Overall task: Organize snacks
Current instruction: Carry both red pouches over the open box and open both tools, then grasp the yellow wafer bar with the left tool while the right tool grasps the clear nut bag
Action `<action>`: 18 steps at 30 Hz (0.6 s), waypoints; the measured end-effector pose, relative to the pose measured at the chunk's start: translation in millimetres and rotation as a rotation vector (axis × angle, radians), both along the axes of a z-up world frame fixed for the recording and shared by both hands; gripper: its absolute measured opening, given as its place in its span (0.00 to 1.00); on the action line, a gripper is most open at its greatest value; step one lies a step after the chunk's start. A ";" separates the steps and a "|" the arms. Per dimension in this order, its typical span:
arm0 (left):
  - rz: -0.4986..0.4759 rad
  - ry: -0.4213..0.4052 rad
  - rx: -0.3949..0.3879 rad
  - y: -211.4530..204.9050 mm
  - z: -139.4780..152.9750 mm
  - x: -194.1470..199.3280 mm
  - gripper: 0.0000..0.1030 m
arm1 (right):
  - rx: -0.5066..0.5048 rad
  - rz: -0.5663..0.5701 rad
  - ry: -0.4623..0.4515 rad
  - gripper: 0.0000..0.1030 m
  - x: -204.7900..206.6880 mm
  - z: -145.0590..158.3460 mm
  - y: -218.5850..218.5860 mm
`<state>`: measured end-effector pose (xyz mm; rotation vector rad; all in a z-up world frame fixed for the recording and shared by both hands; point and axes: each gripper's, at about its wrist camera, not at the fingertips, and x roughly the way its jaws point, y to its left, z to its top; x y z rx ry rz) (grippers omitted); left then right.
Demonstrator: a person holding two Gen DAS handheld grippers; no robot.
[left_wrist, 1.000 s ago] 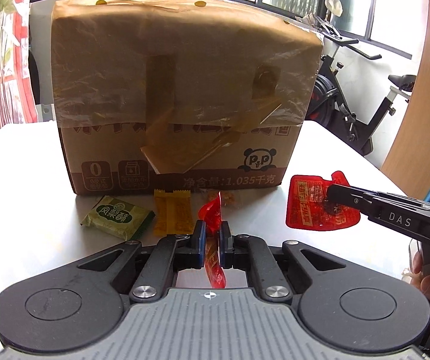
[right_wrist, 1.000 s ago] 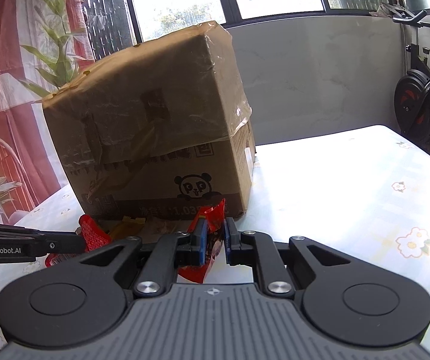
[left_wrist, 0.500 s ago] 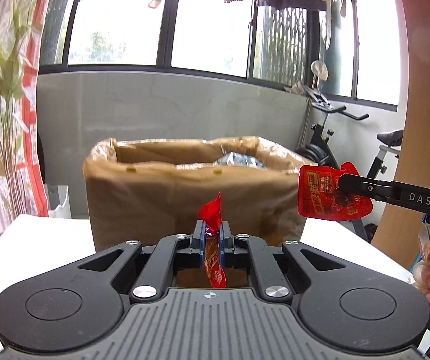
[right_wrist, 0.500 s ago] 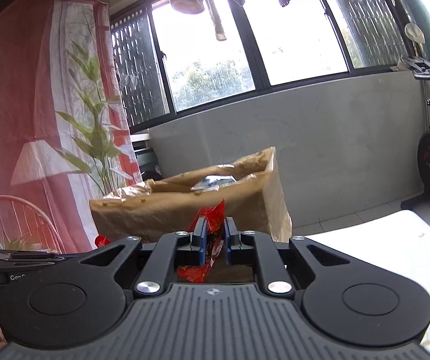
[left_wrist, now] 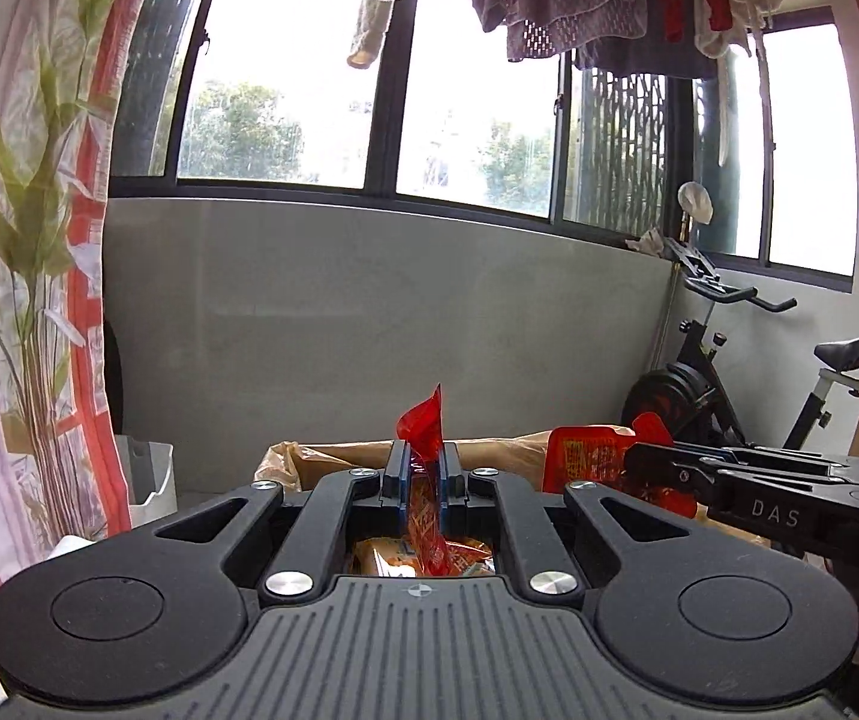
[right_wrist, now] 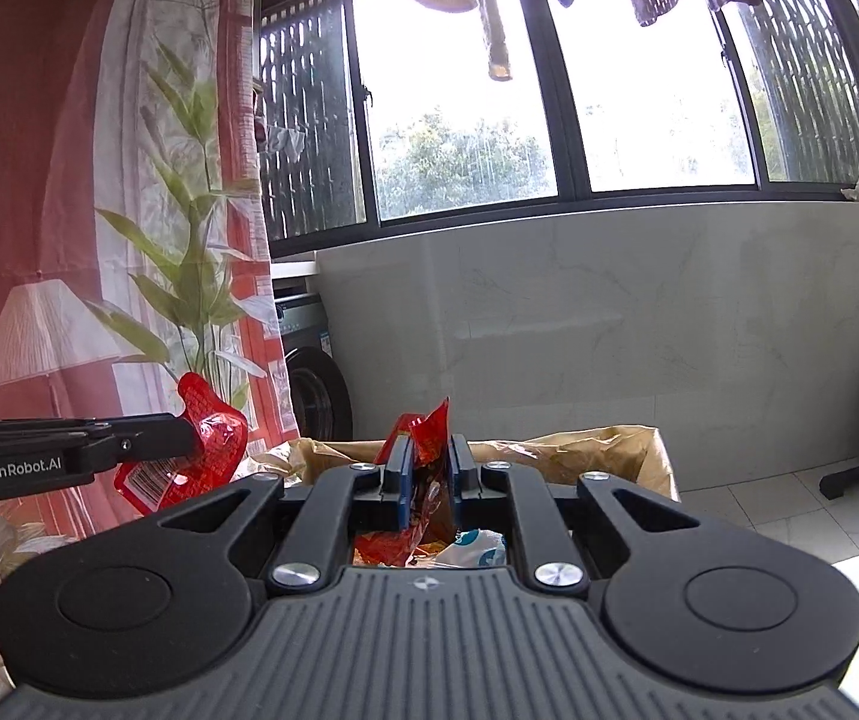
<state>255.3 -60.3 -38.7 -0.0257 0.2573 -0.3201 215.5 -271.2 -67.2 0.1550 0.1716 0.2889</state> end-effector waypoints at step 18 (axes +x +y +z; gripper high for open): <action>0.002 0.054 0.004 24.8 -29.4 3.3 0.61 | 0.100 -0.004 0.047 0.46 -14.4 -18.2 -9.4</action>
